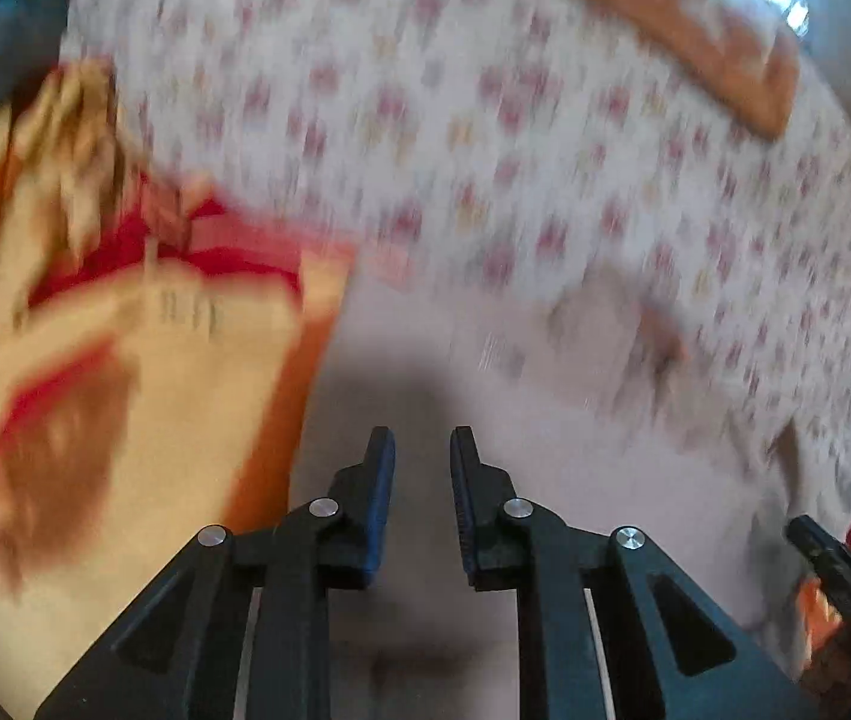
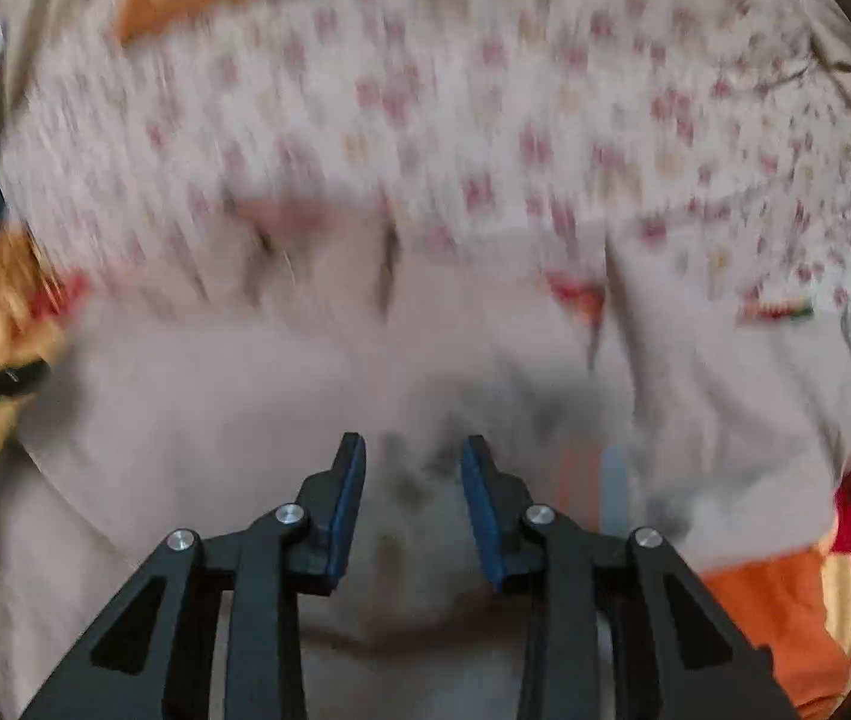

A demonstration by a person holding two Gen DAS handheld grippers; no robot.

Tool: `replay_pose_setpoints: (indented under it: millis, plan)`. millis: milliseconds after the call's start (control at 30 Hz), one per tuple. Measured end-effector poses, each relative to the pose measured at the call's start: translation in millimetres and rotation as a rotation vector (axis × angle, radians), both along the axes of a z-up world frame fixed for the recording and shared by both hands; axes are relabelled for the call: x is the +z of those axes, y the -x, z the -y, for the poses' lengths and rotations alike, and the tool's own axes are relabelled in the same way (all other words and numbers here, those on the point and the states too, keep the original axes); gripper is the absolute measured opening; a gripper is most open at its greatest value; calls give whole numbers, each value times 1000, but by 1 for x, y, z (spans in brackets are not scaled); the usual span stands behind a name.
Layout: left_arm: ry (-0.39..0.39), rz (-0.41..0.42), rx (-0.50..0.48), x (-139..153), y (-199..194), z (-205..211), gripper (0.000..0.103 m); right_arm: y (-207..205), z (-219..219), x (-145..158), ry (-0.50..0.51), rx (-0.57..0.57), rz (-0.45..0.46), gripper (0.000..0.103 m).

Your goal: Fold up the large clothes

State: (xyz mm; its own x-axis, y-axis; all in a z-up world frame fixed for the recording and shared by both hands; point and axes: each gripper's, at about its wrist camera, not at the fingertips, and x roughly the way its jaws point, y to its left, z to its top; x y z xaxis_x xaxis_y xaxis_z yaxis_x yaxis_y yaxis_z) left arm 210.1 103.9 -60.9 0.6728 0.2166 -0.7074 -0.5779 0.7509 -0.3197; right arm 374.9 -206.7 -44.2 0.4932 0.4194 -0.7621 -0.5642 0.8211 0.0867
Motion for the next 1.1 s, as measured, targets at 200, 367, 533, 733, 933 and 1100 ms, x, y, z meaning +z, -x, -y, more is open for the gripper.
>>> replay_pose_setpoints:
  millis: [200,367,533,733,933,1100]
  plan:
    - [51,-110,-80,-42,-58,-23,18,-38,-35,-19,98,-51,33,49]
    - [211,-125,-38,-68,-51,-50,16,-56,-22,-74,169,-70,-140,51]
    - [118,-108,-10,-40,-36,-32,17,-37,-29,-29,59,-73,16,51]
    - [90,-124,-238,-34,-43,45,18,3,-74,-29,66,130,18,51]
    - [68,-185,-280,-51,-49,59,24,-9,-70,-65,123,86,-104,48]
    - [17,-130,-270,-24,-34,66,24,14,-56,-38,68,97,-80,48]
